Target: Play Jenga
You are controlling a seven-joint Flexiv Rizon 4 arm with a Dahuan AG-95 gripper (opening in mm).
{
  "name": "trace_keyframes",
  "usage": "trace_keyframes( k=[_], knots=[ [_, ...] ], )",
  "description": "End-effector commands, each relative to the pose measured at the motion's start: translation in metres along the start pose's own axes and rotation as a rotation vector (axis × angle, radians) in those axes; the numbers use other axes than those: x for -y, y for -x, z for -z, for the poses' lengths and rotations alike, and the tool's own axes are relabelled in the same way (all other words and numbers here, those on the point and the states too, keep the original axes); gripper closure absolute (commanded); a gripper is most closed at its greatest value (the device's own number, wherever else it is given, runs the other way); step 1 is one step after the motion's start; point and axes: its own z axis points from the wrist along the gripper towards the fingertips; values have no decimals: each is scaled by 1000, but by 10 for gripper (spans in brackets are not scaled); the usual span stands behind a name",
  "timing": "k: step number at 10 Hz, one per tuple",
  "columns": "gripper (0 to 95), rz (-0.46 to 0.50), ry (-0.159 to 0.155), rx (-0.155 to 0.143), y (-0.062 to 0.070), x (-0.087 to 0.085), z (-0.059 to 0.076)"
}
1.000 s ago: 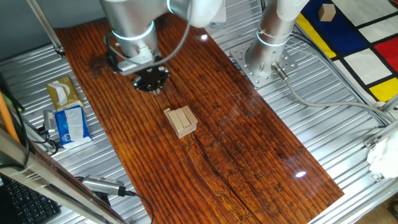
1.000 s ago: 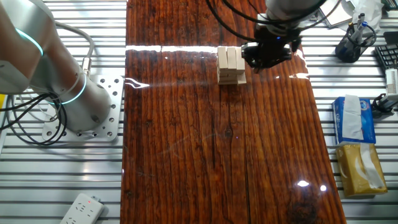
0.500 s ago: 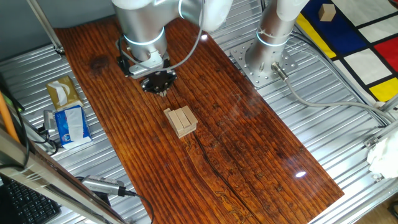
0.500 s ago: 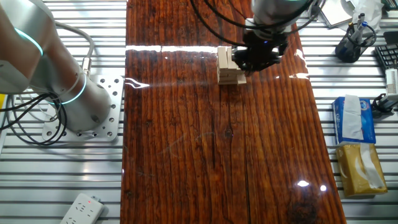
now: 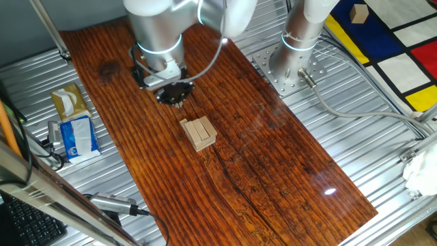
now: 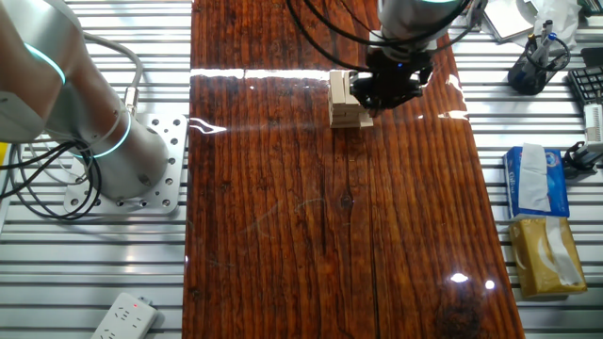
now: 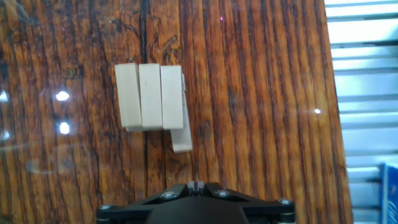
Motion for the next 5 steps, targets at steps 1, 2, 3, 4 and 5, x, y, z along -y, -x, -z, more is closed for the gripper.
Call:
trace_keyframes(
  k=[1, 2, 3, 4, 5],
  knots=[
    [760, 4, 2, 1, 1, 2, -2],
    [760, 4, 0, 0, 1, 3, -4],
    [760, 2, 0, 2, 2, 4, -6],
    [760, -3, -1, 4, 3, 5, -9],
    [760, -3, -1, 3, 4, 5, -10]
  ],
)
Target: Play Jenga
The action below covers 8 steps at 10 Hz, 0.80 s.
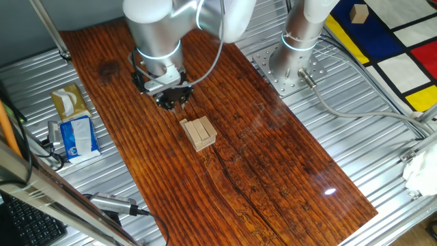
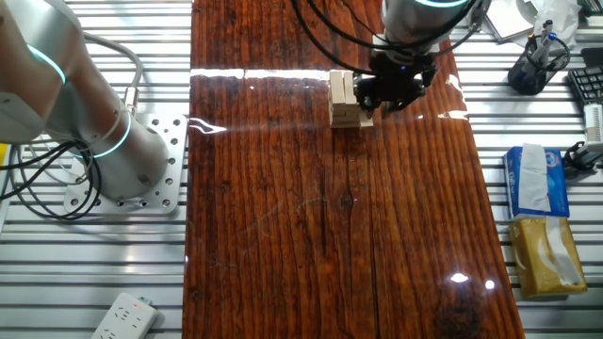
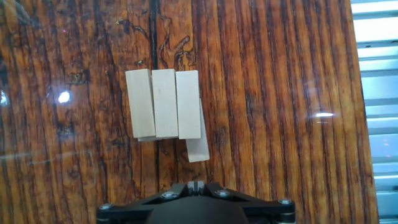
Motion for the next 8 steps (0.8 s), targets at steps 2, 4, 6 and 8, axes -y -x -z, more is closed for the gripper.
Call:
trace_keyframes(
  k=[2, 4, 6, 8],
  knots=[
    [760, -4, -1, 0, 2, 3, -6],
    [760, -11, -3, 2, 3, 5, -13],
    [760, -8, -7, 1, 4, 7, -19],
    [760, 5, -9, 2, 6, 8, -24]
  ],
)
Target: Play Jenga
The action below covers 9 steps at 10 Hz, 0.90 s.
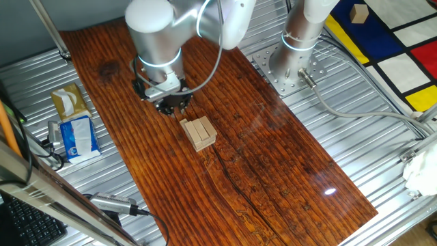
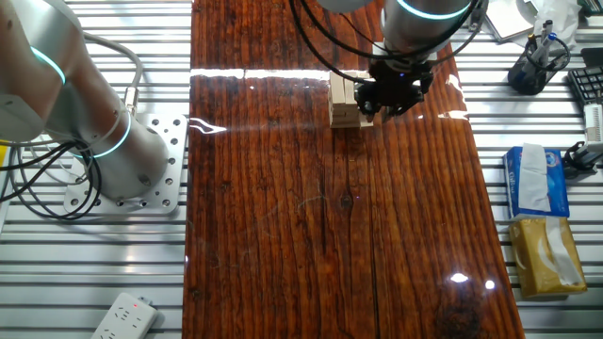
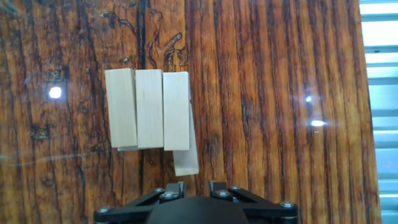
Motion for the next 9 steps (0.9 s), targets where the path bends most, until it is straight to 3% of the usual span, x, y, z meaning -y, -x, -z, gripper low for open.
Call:
trace_keyframes(
  k=[1, 9],
  knots=[
    [760, 21, -4, 3, 2, 0, -2],
    [760, 85, -31, 13, 8, 2, -14]
  ],
)
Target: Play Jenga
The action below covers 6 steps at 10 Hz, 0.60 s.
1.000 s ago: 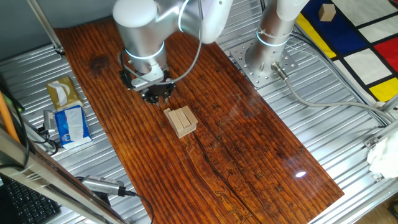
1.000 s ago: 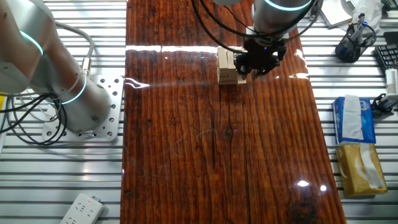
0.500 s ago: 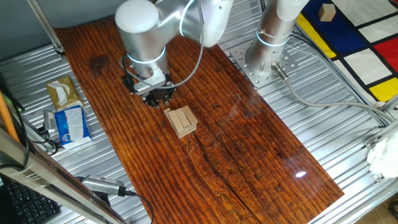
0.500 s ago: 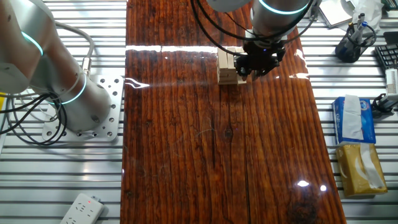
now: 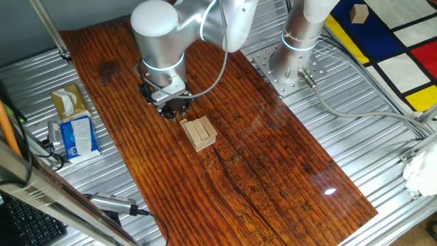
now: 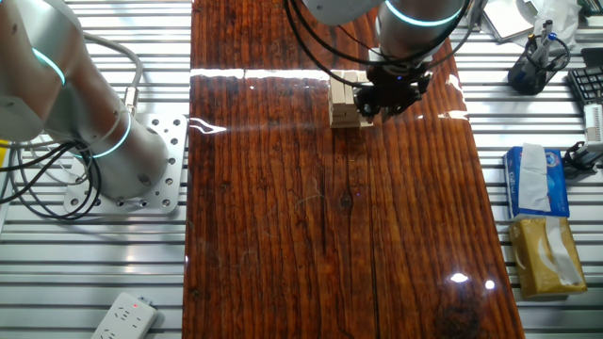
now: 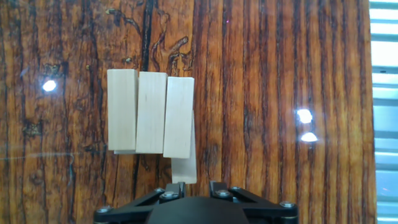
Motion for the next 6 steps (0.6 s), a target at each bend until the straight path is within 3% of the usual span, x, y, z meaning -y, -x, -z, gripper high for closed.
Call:
trace_keyframes(
  k=[1, 6],
  knots=[
    [760, 4, -2, 0, 1, 0, -2],
    [760, 13, -14, 0, 4, 1, -8]
  ],
)
